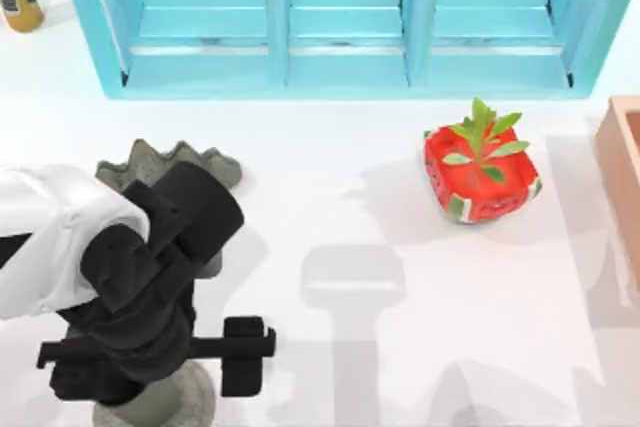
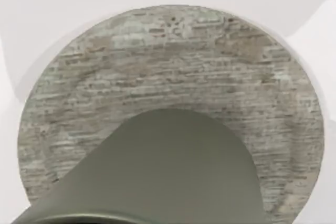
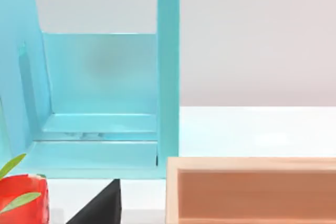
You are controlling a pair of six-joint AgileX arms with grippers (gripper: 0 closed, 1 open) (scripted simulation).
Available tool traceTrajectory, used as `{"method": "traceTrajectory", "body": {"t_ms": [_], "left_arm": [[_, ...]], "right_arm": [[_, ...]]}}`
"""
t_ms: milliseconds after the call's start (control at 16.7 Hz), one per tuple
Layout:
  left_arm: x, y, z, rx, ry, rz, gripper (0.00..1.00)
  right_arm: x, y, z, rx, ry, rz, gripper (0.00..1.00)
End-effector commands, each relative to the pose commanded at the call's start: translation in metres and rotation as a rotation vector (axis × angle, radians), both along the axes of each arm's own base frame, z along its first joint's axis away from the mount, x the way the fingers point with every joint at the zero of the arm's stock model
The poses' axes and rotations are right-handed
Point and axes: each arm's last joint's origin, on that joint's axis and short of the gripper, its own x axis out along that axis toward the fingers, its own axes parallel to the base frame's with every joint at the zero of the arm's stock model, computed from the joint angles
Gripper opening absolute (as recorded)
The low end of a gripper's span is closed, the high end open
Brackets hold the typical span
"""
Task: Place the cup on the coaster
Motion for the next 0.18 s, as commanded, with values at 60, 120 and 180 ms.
{"method": "traceTrajectory", "body": {"t_ms": [60,120,180], "left_arm": [[0.0000,0.0000,0.0000,0.000,0.000,0.000,1.00],[0.0000,0.0000,0.0000,0.000,0.000,0.000,1.00],[0.0000,0.0000,0.0000,0.000,0.000,0.000,1.00]], "right_arm": [[0.0000,0.0000,0.0000,0.000,0.000,0.000,1.00],[0.0000,0.0000,0.0000,0.000,0.000,0.000,1.00],[0.0000,0.0000,0.0000,0.000,0.000,0.000,1.00]]}}
